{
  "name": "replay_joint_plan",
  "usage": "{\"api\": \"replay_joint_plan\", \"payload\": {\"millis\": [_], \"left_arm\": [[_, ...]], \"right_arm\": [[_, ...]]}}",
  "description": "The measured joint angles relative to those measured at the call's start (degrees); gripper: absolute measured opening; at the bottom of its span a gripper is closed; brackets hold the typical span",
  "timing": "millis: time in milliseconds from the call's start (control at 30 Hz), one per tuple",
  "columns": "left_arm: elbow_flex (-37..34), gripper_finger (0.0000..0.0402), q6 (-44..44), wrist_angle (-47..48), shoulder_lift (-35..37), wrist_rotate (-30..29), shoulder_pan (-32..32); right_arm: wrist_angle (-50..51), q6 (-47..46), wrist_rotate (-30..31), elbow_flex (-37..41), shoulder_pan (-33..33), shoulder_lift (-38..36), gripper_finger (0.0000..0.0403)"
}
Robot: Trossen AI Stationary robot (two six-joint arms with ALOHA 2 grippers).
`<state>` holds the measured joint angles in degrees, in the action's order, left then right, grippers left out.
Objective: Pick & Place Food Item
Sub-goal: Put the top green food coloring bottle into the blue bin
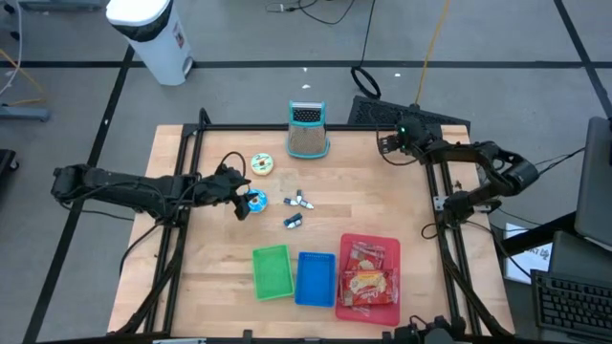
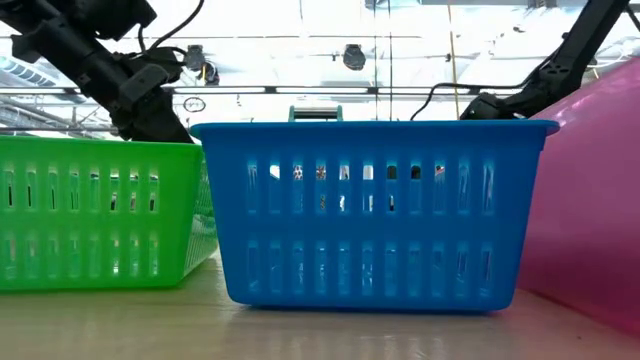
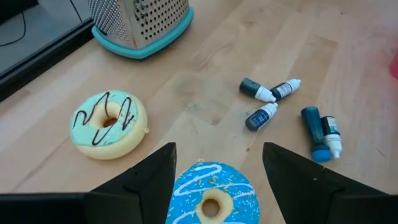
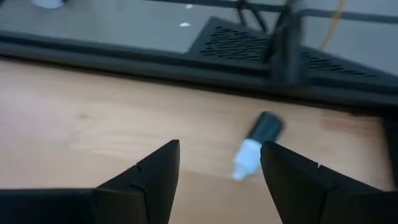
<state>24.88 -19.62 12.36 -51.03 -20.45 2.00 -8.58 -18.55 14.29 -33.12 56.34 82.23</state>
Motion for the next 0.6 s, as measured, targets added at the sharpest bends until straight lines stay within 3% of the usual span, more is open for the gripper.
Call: {"api": "replay_joint_plan", "payload": {"millis": [200,367,600], "left_arm": [[-0.02,0.0241,1.49,-0.19,0.00,-0.11,-0.02],[-0.02,0.0242,2.47,-0.28,0.00,-0.52,0.00],[-0.02,0.0241,2.65,-0.28,0.00,-0.51,-0.02]], "right_arm": [[4.62,1.84,3.44,-3.00,1.75,0.69,0.0212],[2.45,1.65,-0.94,-3.13,3.78,2.92,0.0212],[1.21,2.17,-1.27,-3.13,3.86,5.28,0.0200]]}}
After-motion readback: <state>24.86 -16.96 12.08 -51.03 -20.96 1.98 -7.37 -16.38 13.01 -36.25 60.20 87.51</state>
